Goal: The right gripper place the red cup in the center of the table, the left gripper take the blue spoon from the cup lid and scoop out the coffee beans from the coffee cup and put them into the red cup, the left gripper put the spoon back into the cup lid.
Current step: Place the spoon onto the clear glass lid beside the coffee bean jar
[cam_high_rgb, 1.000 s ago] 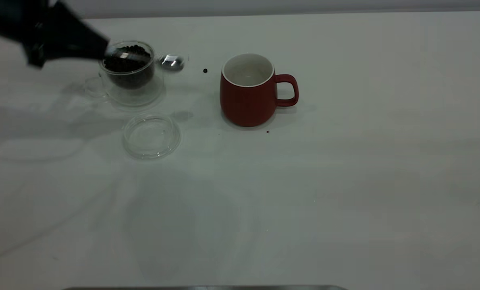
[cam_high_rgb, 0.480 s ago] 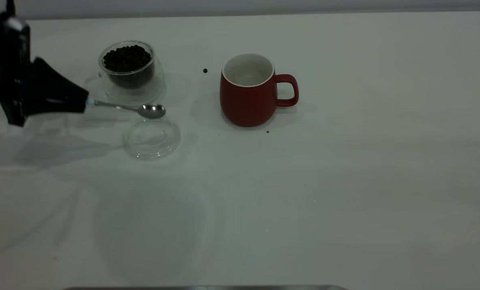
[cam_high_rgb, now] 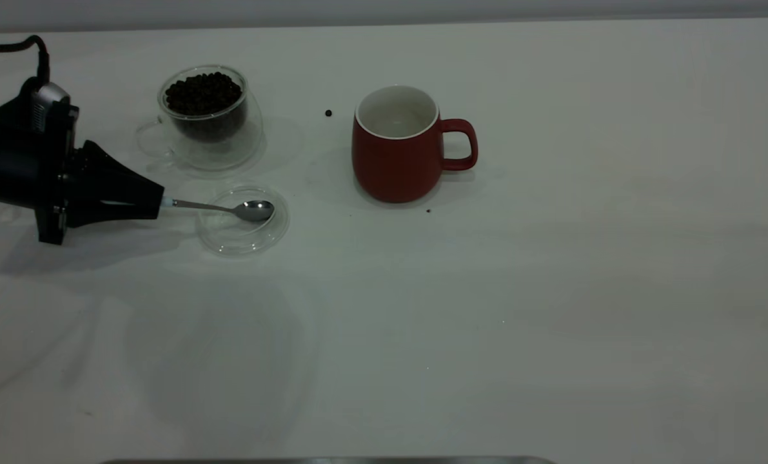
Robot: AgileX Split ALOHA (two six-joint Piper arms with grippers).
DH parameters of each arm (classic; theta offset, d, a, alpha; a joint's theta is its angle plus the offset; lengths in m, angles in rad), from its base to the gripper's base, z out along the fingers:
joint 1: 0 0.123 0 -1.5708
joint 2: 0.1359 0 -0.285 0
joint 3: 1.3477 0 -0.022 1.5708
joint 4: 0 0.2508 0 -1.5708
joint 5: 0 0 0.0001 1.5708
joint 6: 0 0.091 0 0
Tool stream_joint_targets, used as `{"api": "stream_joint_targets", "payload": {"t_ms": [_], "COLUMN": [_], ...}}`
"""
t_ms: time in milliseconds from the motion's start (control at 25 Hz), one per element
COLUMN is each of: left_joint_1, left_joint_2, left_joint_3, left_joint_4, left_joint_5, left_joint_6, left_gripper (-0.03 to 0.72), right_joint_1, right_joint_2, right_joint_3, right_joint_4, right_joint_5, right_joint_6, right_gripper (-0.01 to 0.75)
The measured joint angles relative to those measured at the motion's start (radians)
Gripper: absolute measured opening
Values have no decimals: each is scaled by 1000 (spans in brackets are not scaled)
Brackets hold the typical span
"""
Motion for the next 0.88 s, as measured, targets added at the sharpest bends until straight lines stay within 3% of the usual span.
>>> {"api": "stream_joint_targets", "payload": {"t_ms": [600,760,880], "left_joint_1": [-14,-32,-35], "left_joint_2": [0,0,0], "left_joint_3": [0,0,0], "left_joint_4": [-13,-26,-26], "left_joint_5": [-22,-44,-51], "left_joint_6": [1,1,1], "left_gripper": [120,165,254], "right_joint_1": [0,0,0], "right_joint_2": [0,0,0], "right_joint_3": [0,0,0], "right_joint_4": [0,0,0], "right_joint_5": [0,0,0], "right_joint_6": [0,0,0], "right_gripper": [591,591,591]}}
